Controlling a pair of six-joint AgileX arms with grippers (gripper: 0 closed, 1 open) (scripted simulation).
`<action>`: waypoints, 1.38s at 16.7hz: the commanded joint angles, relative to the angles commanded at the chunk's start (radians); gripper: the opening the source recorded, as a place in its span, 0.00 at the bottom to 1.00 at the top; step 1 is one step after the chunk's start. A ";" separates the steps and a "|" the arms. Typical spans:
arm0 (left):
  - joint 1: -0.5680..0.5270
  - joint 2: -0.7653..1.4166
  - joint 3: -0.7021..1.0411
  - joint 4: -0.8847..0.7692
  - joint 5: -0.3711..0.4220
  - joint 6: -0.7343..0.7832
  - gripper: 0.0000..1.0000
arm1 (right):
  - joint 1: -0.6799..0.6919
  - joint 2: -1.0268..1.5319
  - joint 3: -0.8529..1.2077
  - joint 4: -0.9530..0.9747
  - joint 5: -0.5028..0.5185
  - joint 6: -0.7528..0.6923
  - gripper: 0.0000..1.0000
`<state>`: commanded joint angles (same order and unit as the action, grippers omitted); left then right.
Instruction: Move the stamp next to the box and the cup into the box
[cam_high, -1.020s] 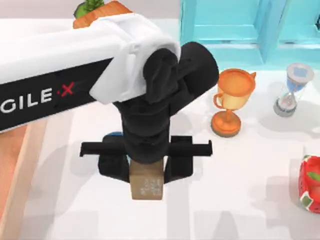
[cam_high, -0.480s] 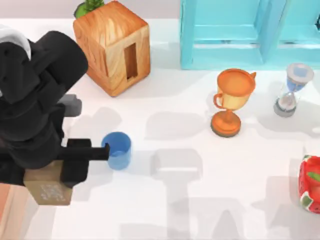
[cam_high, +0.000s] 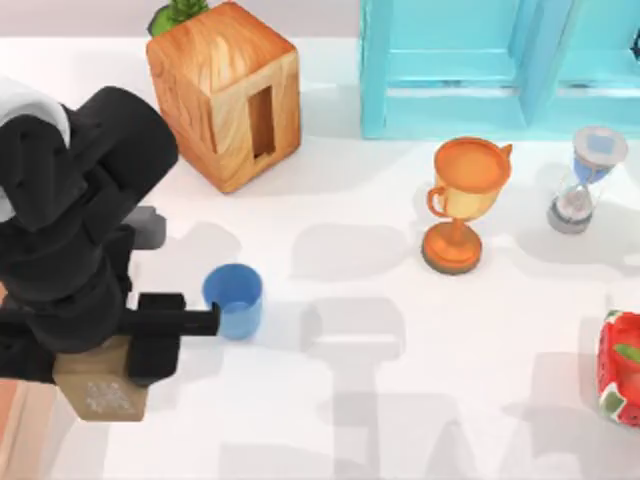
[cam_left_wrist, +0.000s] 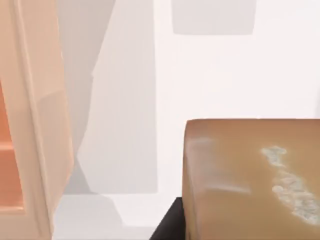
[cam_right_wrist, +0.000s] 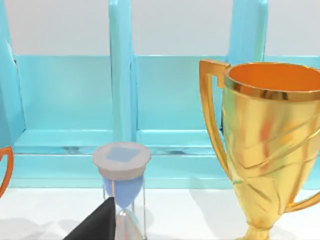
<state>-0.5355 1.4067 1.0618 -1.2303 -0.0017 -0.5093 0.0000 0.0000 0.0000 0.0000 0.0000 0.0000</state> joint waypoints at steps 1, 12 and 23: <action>0.001 0.004 -0.029 0.037 0.000 0.000 0.00 | 0.000 0.000 0.000 0.000 0.000 0.000 1.00; 0.005 0.027 -0.163 0.195 0.001 0.003 0.15 | 0.000 0.000 0.000 0.000 0.000 0.000 1.00; 0.005 0.027 -0.163 0.195 0.001 0.003 0.98 | 0.000 0.000 0.000 0.000 0.000 0.000 1.00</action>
<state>-0.5302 1.4338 0.8988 -1.0356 -0.0009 -0.5066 0.0000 0.0000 0.0000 0.0000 0.0000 0.0000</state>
